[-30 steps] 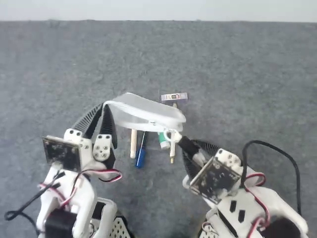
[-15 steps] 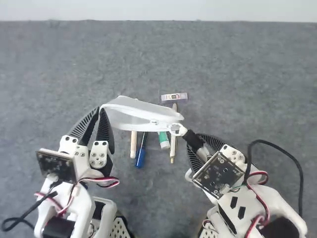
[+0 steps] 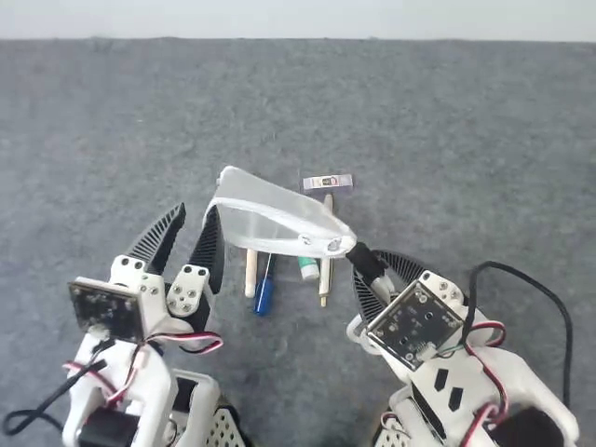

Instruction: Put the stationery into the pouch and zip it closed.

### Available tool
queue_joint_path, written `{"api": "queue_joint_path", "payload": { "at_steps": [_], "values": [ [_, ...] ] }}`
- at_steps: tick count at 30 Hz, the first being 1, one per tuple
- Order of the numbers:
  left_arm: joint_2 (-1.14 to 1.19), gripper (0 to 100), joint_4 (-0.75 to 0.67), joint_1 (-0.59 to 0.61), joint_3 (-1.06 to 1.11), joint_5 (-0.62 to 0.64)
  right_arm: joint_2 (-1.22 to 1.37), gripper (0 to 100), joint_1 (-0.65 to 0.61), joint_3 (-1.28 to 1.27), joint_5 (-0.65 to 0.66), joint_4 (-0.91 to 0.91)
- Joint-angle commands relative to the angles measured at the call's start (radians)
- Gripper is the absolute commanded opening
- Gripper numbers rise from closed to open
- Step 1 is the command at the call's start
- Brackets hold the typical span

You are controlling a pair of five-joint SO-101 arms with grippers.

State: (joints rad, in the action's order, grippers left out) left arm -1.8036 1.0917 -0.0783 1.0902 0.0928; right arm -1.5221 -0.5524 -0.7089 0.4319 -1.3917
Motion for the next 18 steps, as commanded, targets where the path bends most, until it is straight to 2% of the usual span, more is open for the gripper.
{"api": "queue_joint_path", "payload": {
  "at_steps": [1,7,12,18],
  "values": [
    [0.032,13,-0.003,0.003,-0.013,-0.015,-0.002,0.7,0.012,0.003,-0.008,0.021],
    [0.388,13,0.003,0.003,-0.137,-0.017,-0.002,0.7,0.012,-0.003,-0.008,0.021],
    [0.723,13,0.077,0.011,-0.308,-0.018,-0.002,0.7,0.010,-0.057,-0.006,0.073],
    [0.816,12,0.103,0.005,-0.357,-0.044,-0.002,0.7,0.012,-0.129,-0.006,0.151]
  ]
}}
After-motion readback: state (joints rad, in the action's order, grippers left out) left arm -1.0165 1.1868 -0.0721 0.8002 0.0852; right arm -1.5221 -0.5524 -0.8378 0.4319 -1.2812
